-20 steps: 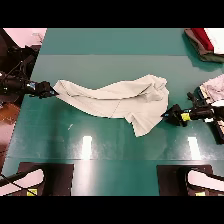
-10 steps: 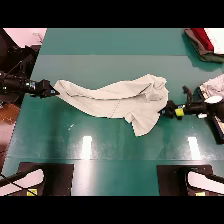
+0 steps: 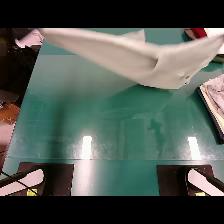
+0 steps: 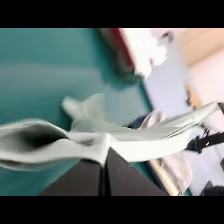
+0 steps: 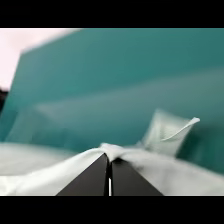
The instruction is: Fold the shirts.
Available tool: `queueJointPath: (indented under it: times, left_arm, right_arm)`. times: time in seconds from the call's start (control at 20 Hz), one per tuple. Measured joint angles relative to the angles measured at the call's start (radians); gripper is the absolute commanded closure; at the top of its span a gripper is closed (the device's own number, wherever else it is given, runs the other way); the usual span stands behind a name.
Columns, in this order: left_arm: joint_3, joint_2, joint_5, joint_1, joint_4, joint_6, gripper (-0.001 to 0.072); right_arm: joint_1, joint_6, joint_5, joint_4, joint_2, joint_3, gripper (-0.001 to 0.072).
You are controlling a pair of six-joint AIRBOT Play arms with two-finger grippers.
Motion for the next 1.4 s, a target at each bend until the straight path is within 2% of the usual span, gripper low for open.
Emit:
queueJointPath:
  times: [0.15, 0.3, 0.6, 0.9, 1.1, 1.4]
  left_arm:
    - [0.209, 0.011, 0.023, 0.000, -0.050, 0.000, 0.0682]
    - [0.331, 0.068, 0.045, 0.000, -0.019, 0.000, 0.0682]
    - [0.393, 0.273, 0.144, 0.000, 0.156, 0.019, 0.0682]
    - [0.388, 0.404, 0.198, 0.000, 0.230, 0.013, 0.0683]
    - [0.270, 0.374, 0.131, 0.000, 0.357, -0.069, 0.0683]
    - [0.013, 0.131, -0.093, -0.032, 0.493, -0.129, 0.0682]
  right_arm:
    - [-0.034, 0.008, -0.003, -0.007, 0.019, 0.180, 0.0700]
    - [-0.046, 0.010, -0.003, -0.055, 0.056, 0.299, 0.0700]
    - [-0.053, 0.010, -0.066, -0.257, 0.206, 0.401, 0.0701]
    - [-0.053, 0.061, -0.093, -0.411, 0.332, 0.421, 0.0703]
    - [-0.053, 0.158, 0.084, -0.436, 0.239, 0.436, 0.0703]
    - [0.055, 0.246, 0.411, -0.460, -0.107, 0.312, 0.0703]
